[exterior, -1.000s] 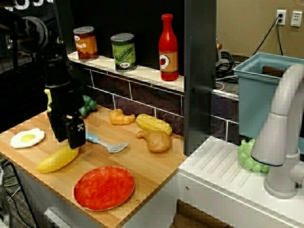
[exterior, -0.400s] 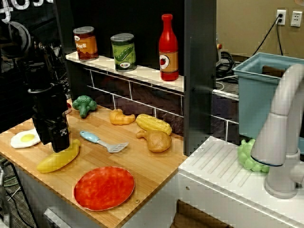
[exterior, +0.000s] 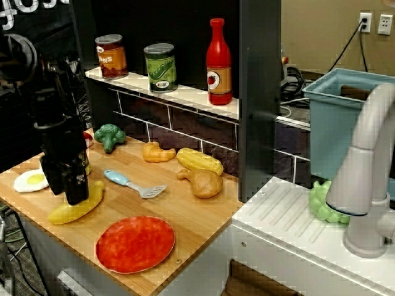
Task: Put banana on plate
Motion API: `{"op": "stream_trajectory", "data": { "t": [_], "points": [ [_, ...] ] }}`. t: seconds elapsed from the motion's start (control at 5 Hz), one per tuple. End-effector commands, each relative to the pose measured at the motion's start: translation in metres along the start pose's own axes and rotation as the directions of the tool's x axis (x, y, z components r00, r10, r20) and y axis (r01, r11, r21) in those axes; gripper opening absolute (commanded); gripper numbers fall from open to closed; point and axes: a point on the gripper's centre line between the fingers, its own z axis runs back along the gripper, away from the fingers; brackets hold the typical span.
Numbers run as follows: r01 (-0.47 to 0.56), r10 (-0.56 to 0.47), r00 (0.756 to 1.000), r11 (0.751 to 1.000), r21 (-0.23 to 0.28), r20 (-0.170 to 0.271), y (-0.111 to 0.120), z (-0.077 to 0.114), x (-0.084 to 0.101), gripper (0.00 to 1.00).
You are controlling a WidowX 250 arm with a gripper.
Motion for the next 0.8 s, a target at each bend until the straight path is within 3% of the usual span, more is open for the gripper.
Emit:
{"op": "stream_trajectory", "data": {
  "t": [0.0, 0.2, 0.4, 0.6],
  "points": [
    [-0.075, 0.072, 0.991, 0.997, 0.026, 0.117, -0.008, 0.015, 0.007, 1.0],
    [-0.105, 0.101, 0.988, 0.994, 0.034, 0.117, -0.007, -0.001, 0.015, 1.0],
    [-0.119, 0.112, 0.99, 0.99, 0.077, 0.09, -0.004, -0.024, 0.022, 1.0],
    [-0.111, 0.1, 0.99, 0.987, 0.114, 0.095, -0.001, -0.034, 0.02, 1.0]
  ]
}}
